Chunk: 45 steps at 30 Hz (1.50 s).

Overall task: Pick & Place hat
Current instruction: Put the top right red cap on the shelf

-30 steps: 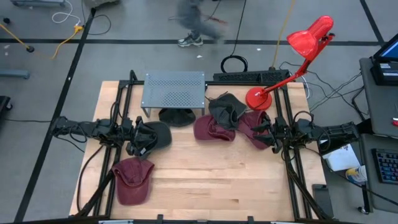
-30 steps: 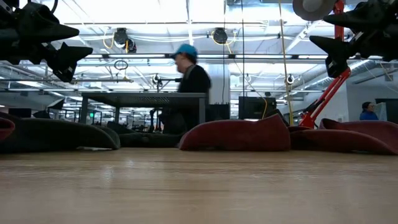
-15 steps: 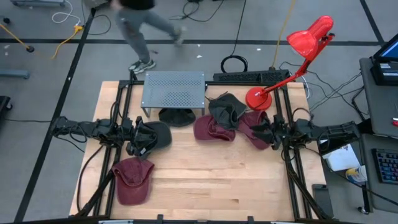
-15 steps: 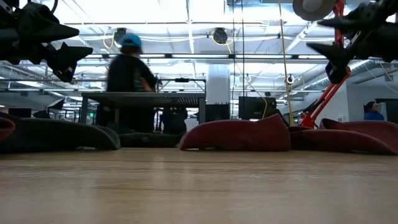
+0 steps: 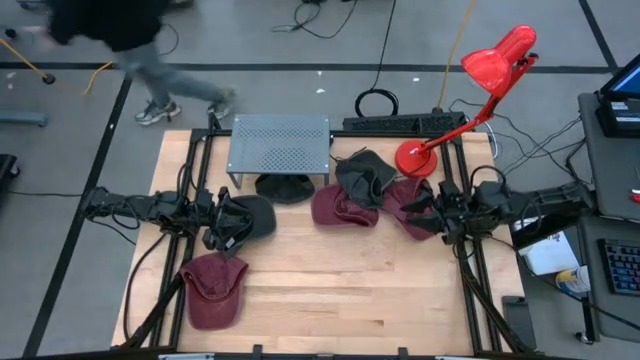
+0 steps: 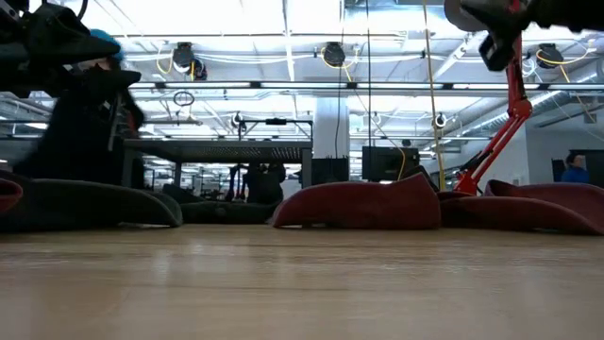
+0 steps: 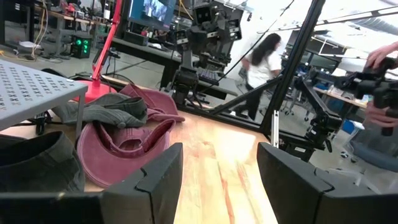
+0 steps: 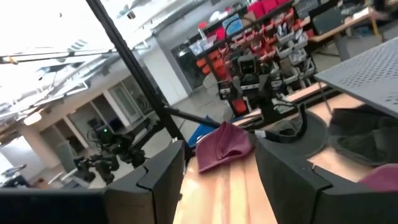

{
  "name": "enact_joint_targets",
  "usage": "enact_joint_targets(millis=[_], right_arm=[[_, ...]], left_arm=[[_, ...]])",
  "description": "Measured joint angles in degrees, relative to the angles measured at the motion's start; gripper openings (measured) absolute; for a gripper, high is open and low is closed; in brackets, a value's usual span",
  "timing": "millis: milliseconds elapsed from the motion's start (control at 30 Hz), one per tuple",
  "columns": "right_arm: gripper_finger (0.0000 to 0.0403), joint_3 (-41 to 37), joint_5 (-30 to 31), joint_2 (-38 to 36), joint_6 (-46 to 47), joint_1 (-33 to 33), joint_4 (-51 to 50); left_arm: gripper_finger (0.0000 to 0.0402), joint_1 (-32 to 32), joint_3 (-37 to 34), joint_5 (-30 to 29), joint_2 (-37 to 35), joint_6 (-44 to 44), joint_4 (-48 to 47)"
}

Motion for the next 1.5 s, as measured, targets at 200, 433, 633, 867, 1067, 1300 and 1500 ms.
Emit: enact_joint_targets(millis=[200, 433, 633, 867, 1067, 1300, 1500], right_arm=[[0.0192, 8.08, 3.25, 8.09, -0.03, 4.56, -2.14], [0.0192, 16.37, 12.27, 15.61, -0.01, 13.01, -7.55], [0.0192, 22.83, 25.29, 22.04, -0.25, 20.76, -12.04], [0.0192, 28.09, 45.49, 30.13, -1.83, 28.22, -13.20], [0.0192, 33.07, 58.99, 37.75, -2.66, 33.09, -13.22], [0.0192, 40.59, 67.59, 45.12, -7.42, 35.24, -13.19], [0.0192, 44.63, 67.64, 48.69, -7.48, 34.03, -13.27]], left_arm=[[0.0212, 0.00, 0.00, 0.00, 0.02, 0.01, -0.01], [0.0212, 0.00, 0.00, 0.02, 0.01, 0.01, -0.03], [0.0212, -0.01, 0.00, 0.02, 0.00, 0.01, -0.05], [0.0212, 0.01, 0.00, 0.02, 0.02, 0.01, -0.05], [0.0212, -0.01, 0.00, 0.02, 0.02, 0.01, -0.07], [0.0212, -0.01, 0.00, 0.02, 0.01, 0.01, -0.08], [0.0212, 0.00, 0.00, 0.02, 0.01, 0.01, -0.08]])
